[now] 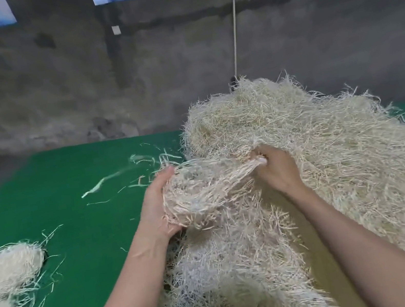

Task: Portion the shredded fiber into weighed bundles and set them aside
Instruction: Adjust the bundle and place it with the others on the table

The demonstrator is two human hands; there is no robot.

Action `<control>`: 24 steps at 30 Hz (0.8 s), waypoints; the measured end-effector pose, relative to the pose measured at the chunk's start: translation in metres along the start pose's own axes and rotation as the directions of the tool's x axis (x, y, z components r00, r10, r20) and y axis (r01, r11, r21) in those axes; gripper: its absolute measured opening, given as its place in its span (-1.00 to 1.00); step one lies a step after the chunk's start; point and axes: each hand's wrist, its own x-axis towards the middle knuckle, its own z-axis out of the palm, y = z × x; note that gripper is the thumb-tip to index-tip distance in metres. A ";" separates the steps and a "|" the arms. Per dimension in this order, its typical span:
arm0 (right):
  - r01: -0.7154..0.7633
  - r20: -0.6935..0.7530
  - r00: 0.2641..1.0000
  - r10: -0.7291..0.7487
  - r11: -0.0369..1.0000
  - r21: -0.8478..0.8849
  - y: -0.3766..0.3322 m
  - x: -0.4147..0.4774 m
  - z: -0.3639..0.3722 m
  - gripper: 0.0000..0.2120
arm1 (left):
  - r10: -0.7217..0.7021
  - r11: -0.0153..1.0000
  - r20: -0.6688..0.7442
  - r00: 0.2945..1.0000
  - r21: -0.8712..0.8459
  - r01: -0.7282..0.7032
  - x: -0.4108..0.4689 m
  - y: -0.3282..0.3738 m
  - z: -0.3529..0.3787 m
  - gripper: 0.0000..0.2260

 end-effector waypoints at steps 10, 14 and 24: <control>-0.317 0.003 0.926 0.378 0.772 0.551 0.019 -0.008 -0.051 -0.79 | 0.021 0.943 -0.077 0.997 0.332 0.005 0.011 -0.006 0.002 -0.50; -0.270 0.014 0.943 0.333 0.741 0.614 -0.007 0.001 -0.051 -0.68 | -0.086 0.310 0.048 0.995 0.951 -0.019 0.015 -0.038 0.023 -0.01; -0.243 0.086 0.969 0.233 0.960 0.137 0.019 -0.008 -0.062 -0.76 | 0.288 0.081 -0.222 0.932 0.975 0.207 0.032 -0.051 -0.024 -0.68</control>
